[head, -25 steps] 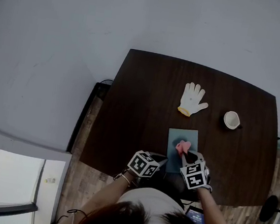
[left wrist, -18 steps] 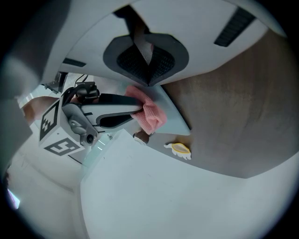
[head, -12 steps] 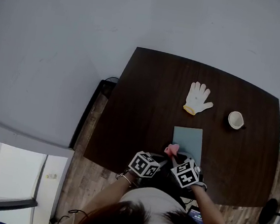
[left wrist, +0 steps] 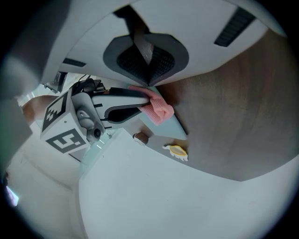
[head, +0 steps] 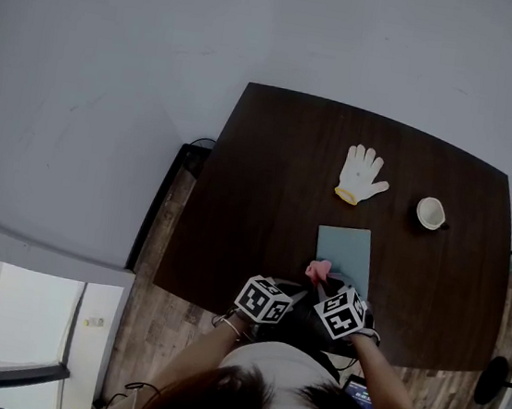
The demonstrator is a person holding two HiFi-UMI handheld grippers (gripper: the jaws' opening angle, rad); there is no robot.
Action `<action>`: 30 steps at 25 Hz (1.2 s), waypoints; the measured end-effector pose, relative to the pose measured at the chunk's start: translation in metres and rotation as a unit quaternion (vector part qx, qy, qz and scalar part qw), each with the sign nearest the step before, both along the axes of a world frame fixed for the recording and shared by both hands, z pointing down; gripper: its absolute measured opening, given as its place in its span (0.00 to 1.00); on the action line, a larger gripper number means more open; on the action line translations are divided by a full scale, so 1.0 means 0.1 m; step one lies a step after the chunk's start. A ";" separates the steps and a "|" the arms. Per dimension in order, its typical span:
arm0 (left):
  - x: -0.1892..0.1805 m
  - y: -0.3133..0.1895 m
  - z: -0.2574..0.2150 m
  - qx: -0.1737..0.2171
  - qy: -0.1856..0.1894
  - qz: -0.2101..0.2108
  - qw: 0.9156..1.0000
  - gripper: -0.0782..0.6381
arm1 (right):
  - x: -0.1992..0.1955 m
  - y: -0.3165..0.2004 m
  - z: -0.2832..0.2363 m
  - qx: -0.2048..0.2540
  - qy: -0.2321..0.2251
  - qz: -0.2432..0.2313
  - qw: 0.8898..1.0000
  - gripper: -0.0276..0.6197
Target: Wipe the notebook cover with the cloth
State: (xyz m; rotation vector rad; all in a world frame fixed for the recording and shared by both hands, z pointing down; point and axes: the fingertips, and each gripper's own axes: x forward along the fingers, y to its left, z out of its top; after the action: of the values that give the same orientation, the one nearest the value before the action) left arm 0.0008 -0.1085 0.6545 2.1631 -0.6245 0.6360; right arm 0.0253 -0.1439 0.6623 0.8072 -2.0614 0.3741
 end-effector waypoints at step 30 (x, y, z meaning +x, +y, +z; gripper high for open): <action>0.10 0.09 0.02 -0.006 0.004 0.012 1.000 0.13 | 1.08 -0.02 0.07 0.000 0.024 0.130 0.991 0.10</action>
State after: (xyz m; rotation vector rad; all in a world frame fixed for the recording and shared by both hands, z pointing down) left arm 0.0111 -0.0990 0.6569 2.1635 -0.5896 0.6414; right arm 0.1332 -0.1463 0.6696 1.0788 -1.9150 0.4915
